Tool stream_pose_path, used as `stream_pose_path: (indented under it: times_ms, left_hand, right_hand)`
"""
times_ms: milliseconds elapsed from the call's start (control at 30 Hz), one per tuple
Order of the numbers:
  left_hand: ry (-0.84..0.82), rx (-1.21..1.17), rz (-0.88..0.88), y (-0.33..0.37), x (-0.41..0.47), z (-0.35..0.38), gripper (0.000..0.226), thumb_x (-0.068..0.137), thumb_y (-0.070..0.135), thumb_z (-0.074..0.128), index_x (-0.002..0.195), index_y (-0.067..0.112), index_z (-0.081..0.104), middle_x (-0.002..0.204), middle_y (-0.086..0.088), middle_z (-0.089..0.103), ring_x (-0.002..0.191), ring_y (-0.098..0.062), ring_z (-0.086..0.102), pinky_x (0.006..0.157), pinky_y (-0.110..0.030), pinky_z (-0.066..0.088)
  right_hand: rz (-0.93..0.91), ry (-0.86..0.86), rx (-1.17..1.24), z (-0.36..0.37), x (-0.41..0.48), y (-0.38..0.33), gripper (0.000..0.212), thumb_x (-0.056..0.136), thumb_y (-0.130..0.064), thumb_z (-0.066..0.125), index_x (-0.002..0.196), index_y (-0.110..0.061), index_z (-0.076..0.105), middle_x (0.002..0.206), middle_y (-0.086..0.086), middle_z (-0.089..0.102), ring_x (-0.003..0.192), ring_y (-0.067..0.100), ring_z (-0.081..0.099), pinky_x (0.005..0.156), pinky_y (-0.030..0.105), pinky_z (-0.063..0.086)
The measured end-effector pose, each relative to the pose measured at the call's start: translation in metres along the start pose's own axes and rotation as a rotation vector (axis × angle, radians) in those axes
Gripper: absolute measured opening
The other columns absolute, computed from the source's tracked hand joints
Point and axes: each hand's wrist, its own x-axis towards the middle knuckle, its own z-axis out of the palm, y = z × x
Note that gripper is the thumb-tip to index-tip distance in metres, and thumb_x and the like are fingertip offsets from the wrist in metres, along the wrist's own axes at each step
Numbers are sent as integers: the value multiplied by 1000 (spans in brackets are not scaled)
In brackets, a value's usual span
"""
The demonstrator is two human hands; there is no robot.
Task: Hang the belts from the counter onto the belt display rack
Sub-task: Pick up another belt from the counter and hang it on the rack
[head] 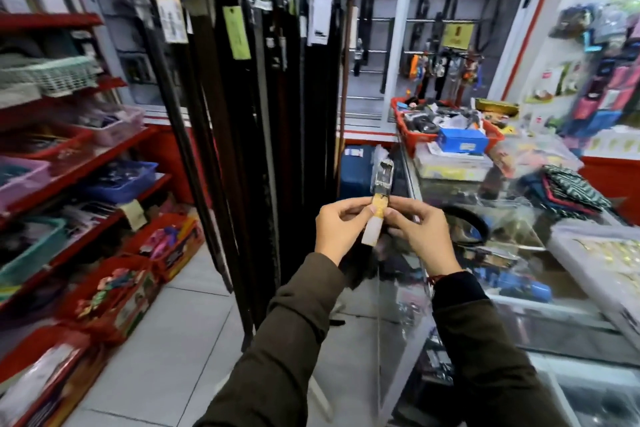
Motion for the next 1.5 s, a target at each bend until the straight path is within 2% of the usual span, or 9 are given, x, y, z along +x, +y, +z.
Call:
stream_pose_path:
  times_ms: [167,367,600,767,967,1133,1267,1367,1500]
  left_hand:
    - [107,-126,59,45,7,-36,26,91,13,73,116,7,74,112,-11,77,107,-23,73,97,-42,58]
    - [205,-181,204,104,18,-81,25,92,14,71,117,9,74,111,-9,78,107,-21,73,94,-39,60]
    - [343,-203,423,182,40,-132,22,89,17,75,111,14,77,110,-9,78,108,-24,73,97,-46,58]
    - [474,-167,555,235,42,-170,25,89,13,75,112,5,77,108,-9,79,107,-23,74,98,-43,58]
    - [558,-239,556,271,48,-212,20,86,15,78,106,12,78,108,-12,79,105,-27,74,96,-46,58]
    - [470,-342,399,286,52,-231,18,87,8,75,105,7,75,99,-13,77,74,-12,75,62,-19,59]
    - [422,-348,315,283,55,-238,26,87,6,75,112,2,73,90,-10,76,62,-8,74,54,-17,56]
    - [432,-303,307,278,59,-238,28,88,6,74,115,0,71,92,-11,76,67,-11,75,59,-21,61]
    - [567,-21,421,258,66,-231,30,95,5,63,124,5,69,117,-12,74,109,-24,71,96,-42,59]
  right_hand:
    - [-120,-167,196,41,-3,-38,50,91,-11,67,138,-23,55,103,8,77,98,10,74,77,23,60]
    - [-246,-140,259,89,16,-97,34,86,-10,73,120,-9,71,101,2,79,97,12,75,87,33,61]
    - [-405,-240,356,141,37,-185,33,87,-7,70,120,-6,70,106,6,77,94,5,74,77,21,58]
    - [-422,-352,468,182,42,-239,35,88,-4,69,123,-1,68,105,12,76,92,11,74,78,28,61]
    - [-451,-425,442,217,43,-289,34,88,-2,68,122,1,67,111,21,74,101,26,72,84,38,62]
    - [-411,-395,365,232,46,-305,30,89,-3,67,118,3,67,108,20,74,93,24,72,74,27,62]
    - [-365,-375,355,240,52,-298,31,88,-2,67,118,6,67,110,22,73,98,27,73,72,27,62]
    - [-352,-335,319,249,63,-289,33,86,-4,69,118,3,67,109,23,74,100,31,73,80,41,62]
    - [-457,-226,168,252,71,-270,32,89,-8,61,120,-9,68,110,12,74,102,23,72,91,40,59]
